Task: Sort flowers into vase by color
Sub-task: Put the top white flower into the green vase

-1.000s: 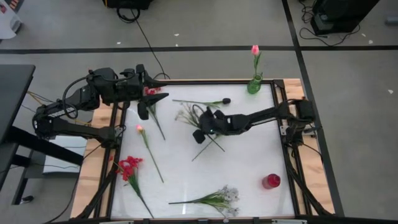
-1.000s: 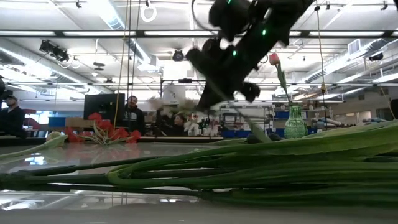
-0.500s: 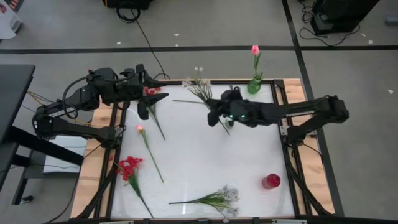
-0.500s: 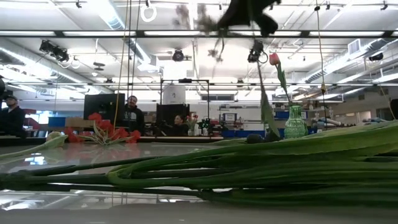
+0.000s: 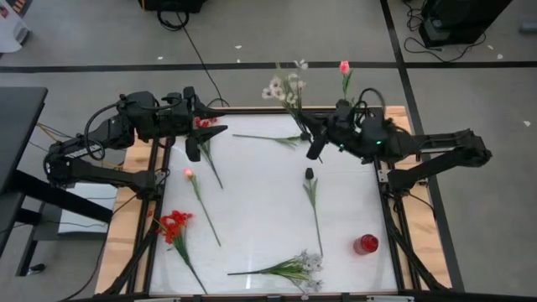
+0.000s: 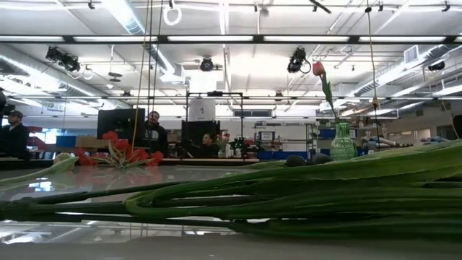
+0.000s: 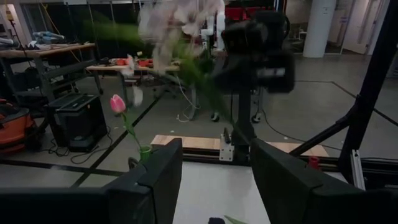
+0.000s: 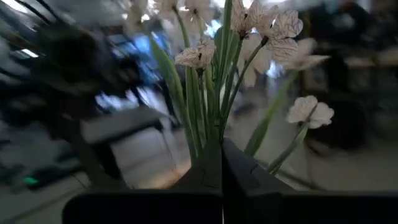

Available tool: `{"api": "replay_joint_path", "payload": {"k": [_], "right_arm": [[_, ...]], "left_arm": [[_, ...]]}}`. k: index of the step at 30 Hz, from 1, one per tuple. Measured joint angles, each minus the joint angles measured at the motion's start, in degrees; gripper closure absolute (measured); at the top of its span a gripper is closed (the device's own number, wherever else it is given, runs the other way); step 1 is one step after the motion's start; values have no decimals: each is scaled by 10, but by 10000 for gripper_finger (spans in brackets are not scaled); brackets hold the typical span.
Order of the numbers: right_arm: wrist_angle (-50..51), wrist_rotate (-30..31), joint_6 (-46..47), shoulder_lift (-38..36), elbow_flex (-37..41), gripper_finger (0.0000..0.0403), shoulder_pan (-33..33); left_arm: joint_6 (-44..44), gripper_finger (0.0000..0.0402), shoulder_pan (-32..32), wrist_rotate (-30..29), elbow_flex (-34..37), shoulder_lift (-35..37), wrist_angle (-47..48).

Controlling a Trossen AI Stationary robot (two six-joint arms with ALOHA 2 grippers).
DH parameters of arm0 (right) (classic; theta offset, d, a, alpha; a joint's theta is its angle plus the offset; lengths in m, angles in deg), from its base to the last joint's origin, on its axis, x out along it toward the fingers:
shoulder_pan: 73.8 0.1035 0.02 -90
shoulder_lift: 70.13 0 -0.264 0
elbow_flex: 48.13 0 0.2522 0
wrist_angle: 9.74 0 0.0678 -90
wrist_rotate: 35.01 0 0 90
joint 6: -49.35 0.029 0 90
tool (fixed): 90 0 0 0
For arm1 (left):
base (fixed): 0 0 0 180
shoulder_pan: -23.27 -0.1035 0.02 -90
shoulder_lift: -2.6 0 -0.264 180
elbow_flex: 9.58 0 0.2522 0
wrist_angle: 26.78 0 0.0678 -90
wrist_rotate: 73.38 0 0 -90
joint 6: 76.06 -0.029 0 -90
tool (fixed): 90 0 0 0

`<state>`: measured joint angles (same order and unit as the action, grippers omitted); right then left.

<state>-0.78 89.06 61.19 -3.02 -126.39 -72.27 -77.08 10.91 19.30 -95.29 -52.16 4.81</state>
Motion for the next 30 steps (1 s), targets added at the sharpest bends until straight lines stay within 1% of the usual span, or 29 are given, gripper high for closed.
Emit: {"api": "replay_joint_path", "payload": {"k": [3,9,11,14,17,19,21,23,25,30], "right_arm": [[45,8,56,6,26,403,-6],[40,-12,174,44,110,403,-5],[23,-22,208,62,135,403,-5],[-54,-39,226,82,162,403,1],[-150,-54,215,97,178,403,9],[-210,-57,181,107,178,403,12],[-273,-72,139,112,178,403,12],[-332,-93,112,116,178,403,9],[-376,-115,93,116,178,403,5],[-456,-127,61,114,178,403,-2]], "left_arm": [[0,207,0,0,0,0,0],[0,207,0,0,0,0,0],[0,207,0,0,0,0,0],[0,207,0,0,0,0,0],[0,207,0,0,0,0,0],[-9,207,0,0,0,0,-4],[-29,207,0,0,0,4,-14],[-32,207,0,0,0,9,-25],[-28,207,0,0,-1,10,-32],[-28,207,0,0,0,6,-29]]}}
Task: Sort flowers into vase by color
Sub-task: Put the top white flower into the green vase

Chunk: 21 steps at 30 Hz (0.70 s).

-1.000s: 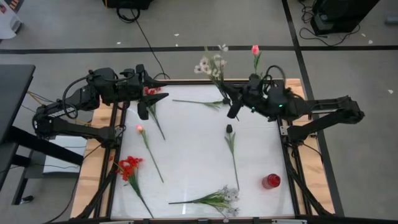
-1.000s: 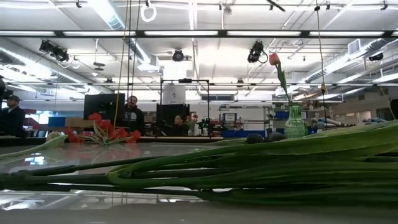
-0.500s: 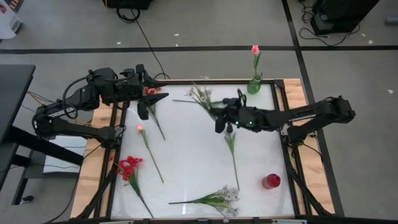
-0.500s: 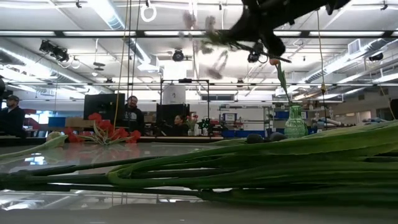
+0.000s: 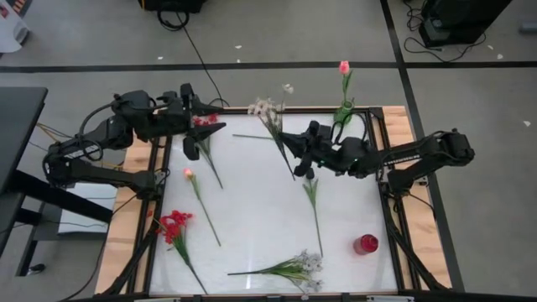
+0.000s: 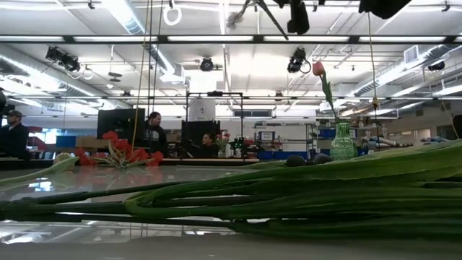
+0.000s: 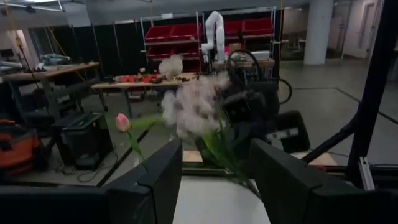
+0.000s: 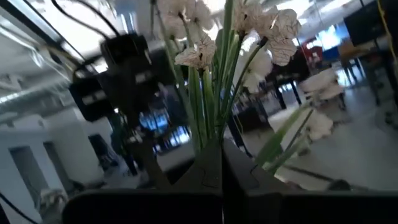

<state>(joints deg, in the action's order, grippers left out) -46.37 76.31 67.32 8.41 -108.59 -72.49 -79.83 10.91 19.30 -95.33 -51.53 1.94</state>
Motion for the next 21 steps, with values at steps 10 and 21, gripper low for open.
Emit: {"api": "replay_joint_path", "payload": {"k": [10,21], "right_arm": [[-69,-31,8,1,-8,403,-35],[-50,-135,-36,2,-95,403,-53]], "left_arm": [[118,207,0,1,0,-5,-40],[131,207,13,36,0,-42,-74]]}}
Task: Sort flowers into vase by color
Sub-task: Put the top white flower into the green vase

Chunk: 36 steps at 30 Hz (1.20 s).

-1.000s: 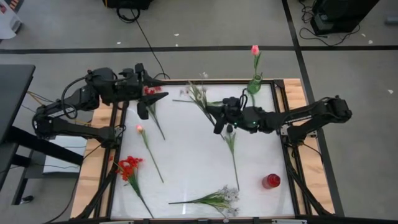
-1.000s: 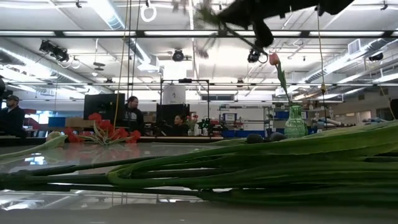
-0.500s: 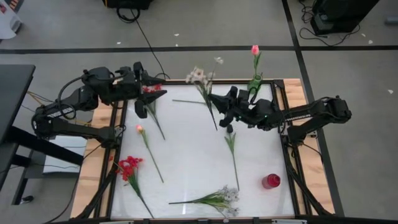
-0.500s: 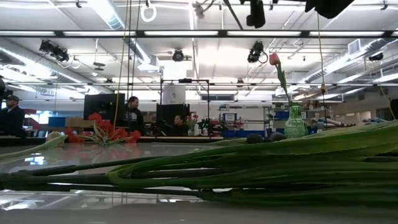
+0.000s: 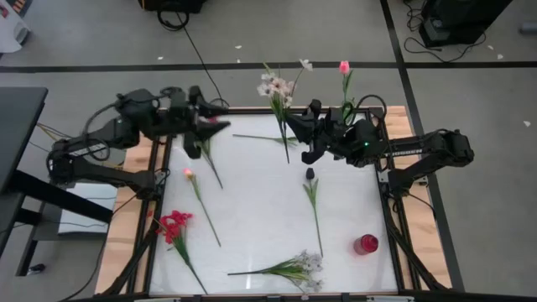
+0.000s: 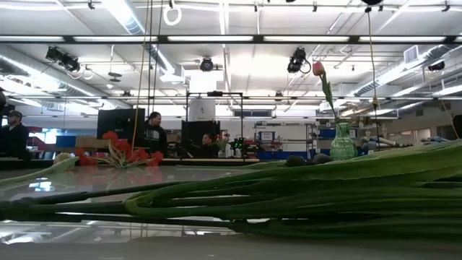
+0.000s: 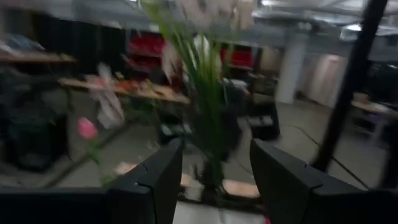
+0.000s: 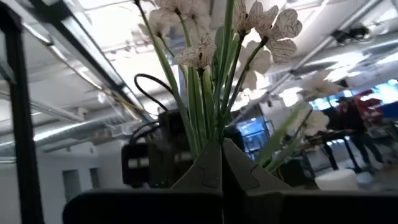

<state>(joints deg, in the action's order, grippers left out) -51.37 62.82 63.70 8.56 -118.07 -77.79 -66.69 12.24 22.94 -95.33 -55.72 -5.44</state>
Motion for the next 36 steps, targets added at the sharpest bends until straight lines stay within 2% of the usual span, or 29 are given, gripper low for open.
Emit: {"api": "replay_joint_path", "payload": {"k": [3,8,13,22,27,31,36], "right_arm": [[15,-19,0,0,-13,403,-7],[17,-44,0,0,-19,403,-22],[19,-74,10,0,-19,403,-37],[23,-118,33,0,-19,403,-57],[19,-131,42,0,-19,403,-69],[17,-151,59,0,-19,403,-79],[15,-154,71,0,-19,400,-89]], "left_arm": [[8,207,16,3,0,-46,-6],[18,207,33,-34,2,-116,-58],[33,207,32,-37,1,-158,-95],[29,207,31,-37,1,-226,-230],[16,211,31,-37,0,-242,-246],[13,253,31,-37,1,-249,-246],[-10,364,31,-36,0,-252,-244]]}}
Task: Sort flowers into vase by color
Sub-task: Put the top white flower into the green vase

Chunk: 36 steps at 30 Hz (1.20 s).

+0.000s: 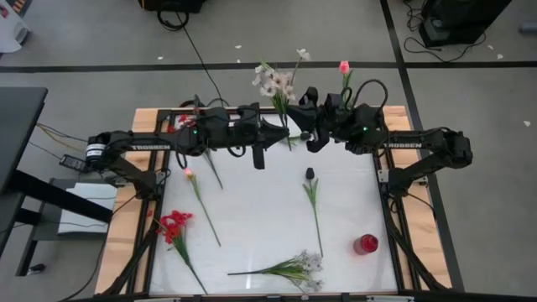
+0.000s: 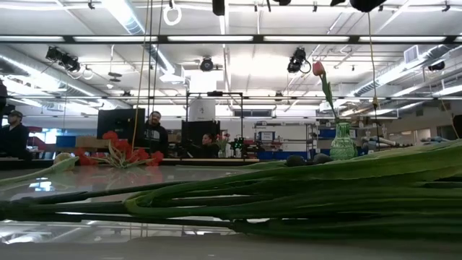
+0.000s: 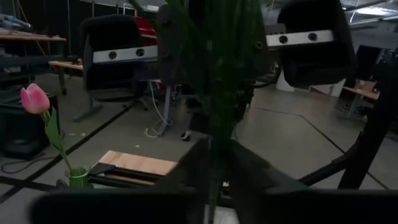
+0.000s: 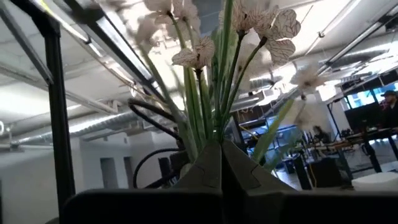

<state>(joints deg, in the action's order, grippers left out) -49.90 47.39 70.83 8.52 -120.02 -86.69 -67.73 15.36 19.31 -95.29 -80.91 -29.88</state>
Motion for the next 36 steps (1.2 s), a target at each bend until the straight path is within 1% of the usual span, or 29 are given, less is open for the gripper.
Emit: {"api": "replay_joint_path", "payload": {"k": [1,2,4,6,10,13,16,19,25,30,32,36], "right_arm": [[0,0,16,0,0,396,-3],[3,0,34,-1,0,390,-6],[21,-5,60,-2,0,372,-14],[60,-19,73,-10,0,348,-27],[149,-61,66,-39,0,294,-52],[234,-98,59,-71,0,257,-73],[326,-134,42,-96,0,226,-90],[370,-161,21,-104,0,204,-87],[351,-163,7,-82,0,181,-70],[351,-163,3,-70,0,179,-67],[350,-161,3,-70,0,181,-67],[348,-164,-2,-69,0,185,-67]], "left_arm": [[-4,380,0,0,0,0,0],[-4,386,0,0,0,0,0],[-4,388,-1,0,0,2,7],[-2,390,-3,0,0,6,21],[5,395,-7,0,1,28,83],[11,395,-8,0,0,47,134],[18,395,-10,0,0,61,154],[21,395,-11,0,0,62,159],[44,395,-21,11,0,41,164],[46,395,-20,19,0,38,166],[46,395,-20,32,0,36,177],[47,395,-18,36,0,35,198]]}}
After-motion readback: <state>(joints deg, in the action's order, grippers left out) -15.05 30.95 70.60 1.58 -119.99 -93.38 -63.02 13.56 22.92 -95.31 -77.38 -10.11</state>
